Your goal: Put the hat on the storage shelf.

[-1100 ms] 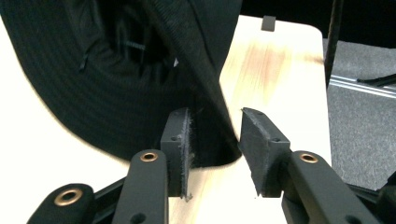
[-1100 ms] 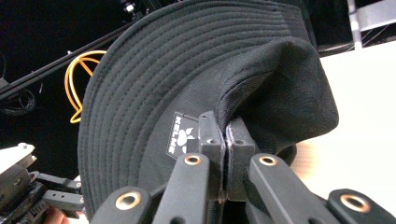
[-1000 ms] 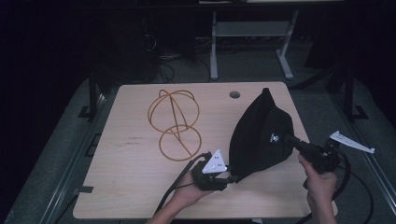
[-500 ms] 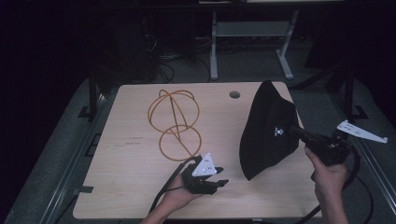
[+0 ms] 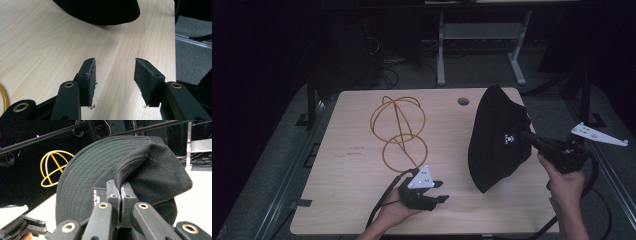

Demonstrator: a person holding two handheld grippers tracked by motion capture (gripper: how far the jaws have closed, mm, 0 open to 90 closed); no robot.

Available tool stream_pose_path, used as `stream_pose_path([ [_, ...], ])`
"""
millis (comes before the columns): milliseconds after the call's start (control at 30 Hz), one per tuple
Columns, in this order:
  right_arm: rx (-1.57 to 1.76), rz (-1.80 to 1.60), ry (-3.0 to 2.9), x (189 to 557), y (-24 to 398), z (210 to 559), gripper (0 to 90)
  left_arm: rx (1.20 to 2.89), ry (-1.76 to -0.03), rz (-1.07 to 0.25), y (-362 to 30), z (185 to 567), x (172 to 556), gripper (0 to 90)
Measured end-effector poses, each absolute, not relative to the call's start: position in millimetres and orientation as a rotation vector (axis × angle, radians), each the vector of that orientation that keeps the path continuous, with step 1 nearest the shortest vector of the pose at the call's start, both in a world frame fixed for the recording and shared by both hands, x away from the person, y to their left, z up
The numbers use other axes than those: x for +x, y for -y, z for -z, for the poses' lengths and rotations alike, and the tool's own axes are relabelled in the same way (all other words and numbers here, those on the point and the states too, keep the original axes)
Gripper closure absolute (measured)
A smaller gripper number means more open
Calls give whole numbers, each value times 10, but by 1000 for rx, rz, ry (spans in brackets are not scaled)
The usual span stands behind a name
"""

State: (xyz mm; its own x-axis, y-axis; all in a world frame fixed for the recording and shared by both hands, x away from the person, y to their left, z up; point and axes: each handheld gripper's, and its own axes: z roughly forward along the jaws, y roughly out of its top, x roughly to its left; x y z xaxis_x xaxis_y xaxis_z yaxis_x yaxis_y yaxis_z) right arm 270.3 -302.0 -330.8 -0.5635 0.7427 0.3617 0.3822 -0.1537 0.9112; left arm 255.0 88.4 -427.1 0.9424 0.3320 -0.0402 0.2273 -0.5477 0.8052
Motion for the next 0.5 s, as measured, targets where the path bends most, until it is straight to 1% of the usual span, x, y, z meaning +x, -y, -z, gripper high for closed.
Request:
stream_pose_path([
  [500,1204,-1736,-1886,2775,2886,3142,879,2167,-423,-139,-1143,4329,2510,451],
])
